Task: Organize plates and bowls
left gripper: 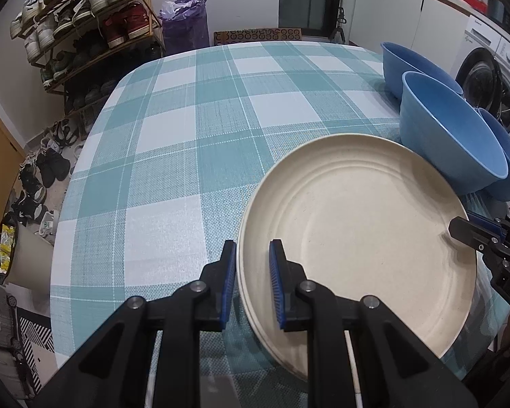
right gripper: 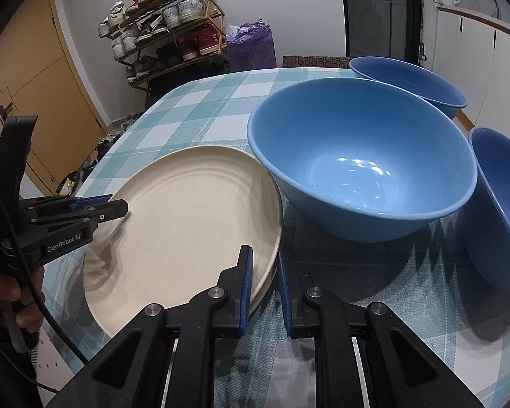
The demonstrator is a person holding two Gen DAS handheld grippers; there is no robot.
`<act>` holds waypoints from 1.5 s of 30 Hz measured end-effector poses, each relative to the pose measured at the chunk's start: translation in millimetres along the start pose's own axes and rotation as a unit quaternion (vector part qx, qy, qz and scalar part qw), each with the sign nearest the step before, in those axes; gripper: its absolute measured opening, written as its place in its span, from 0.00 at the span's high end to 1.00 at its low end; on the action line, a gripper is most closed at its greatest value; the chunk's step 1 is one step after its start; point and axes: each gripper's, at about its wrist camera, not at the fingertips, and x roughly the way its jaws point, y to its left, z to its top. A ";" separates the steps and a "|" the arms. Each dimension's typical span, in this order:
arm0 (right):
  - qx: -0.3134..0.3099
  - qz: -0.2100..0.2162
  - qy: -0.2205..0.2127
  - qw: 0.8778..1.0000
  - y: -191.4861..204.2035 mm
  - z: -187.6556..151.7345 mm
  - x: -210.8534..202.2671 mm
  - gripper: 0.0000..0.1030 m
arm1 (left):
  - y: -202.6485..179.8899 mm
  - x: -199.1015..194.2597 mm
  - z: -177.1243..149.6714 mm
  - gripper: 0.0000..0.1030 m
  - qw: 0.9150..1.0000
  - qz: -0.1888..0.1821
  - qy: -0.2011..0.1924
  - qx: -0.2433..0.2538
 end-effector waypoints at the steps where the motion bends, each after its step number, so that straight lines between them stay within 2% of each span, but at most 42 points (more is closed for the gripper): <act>1: 0.000 -0.001 0.000 1.000 0.1 0.2 0.7 0.87 | -0.1 0.0 0.1 0.83 1.000 0.000 0.000 -0.001; 6: -0.001 0.000 0.002 1.000 -0.7 0.3 1.6 0.87 | 1.8 -0.1 0.0 0.82 1.000 -0.007 0.002 -0.009; 8: 0.000 0.004 0.001 1.000 -1.5 -0.4 0.3 0.83 | 3.2 -0.5 -0.6 0.80 1.000 -0.011 0.004 -0.012; 11: 0.001 0.006 0.001 1.000 -1.5 -0.3 -1.0 0.80 | 6.1 -4.3 -1.6 0.66 1.000 -0.013 -0.001 -0.017; 12: 0.001 0.007 0.001 1.000 -1.2 -0.2 -1.3 0.80 | 7.7 -6.8 -1.9 0.56 1.000 -0.012 -0.004 -0.020; 13: 0.002 0.009 0.000 1.000 -1.3 0.2 -2.2 0.77 | 9.2 -9.0 -2.1 0.53 1.000 -0.013 -0.008 -0.023; 15: 0.001 0.010 -0.002 1.000 -0.8 1.7 -4.3 0.75 | 12.5 -13.4 -2.5 0.53 0.999 -0.016 -0.013 -0.028; 18: 0.000 0.017 -0.005 1.000 -0.3 3.6 -7.8 0.65 | 16.4 -18.8 -3.7 0.52 0.999 -0.021 -0.019 -0.034; 20: 0.000 0.027 -0.011 1.000 0.3 5.3 -12.1 0.53 | 17.4 -21.0 -4.9 0.52 0.999 -0.023 -0.022 -0.035; 24: -0.006 0.033 -0.016 0.999 3.7 8.6 -18.4 0.47 | 19.4 -22.3 -7.3 0.50 0.999 -0.025 -0.020 -0.038; 26: -0.008 0.036 -0.017 0.999 4.6 10.1 -19.6 0.40 | 20.8 -23.6 -8.2 0.48 0.999 -0.026 -0.022 -0.041; 28: -0.011 0.041 -0.017 0.999 6.3 10.8 -20.8 0.36 | 22.1 -25.2 -9.1 0.34 0.998 -0.027 -0.023 -0.044; 30: -0.016 0.046 -0.019 0.999 9.3 11.3 -21.5 0.31 | 23.5 -28.8 -10.8 0.24 0.998 -0.022 -0.030 -0.047; 32: -0.020 0.054 -0.019 0.998 11.2 12.7 -20.8 0.23 | 24.9 -31.4 -12.0 0.24 0.998 -0.026 -0.033 -0.049; 36: -0.024 0.082 -0.022 0.996 16.0 14.7 -21.8 0.14 | 27.3 -34.2 -14.9 0.23 0.997 -0.033 -0.035 -0.055; 38: -0.027 0.089 -0.026 0.995 18.5 15.9 -24.0 0.03 | 27.6 -36.0 -16.3 0.10 0.997 -0.037 -0.038 -0.057; 39: -0.029 0.091 -0.029 0.995 19.5 16.8 -25.0 0.03 | 27.8 -37.6 -16.9 0.00 0.997 -0.036 -0.042 -0.060; 45: -0.029 0.109 -0.041 0.993 18.5 21.7 -34.0 0.01 | 27.4 -49.8 -17.4 0.00 0.995 -0.033 -0.065 -0.066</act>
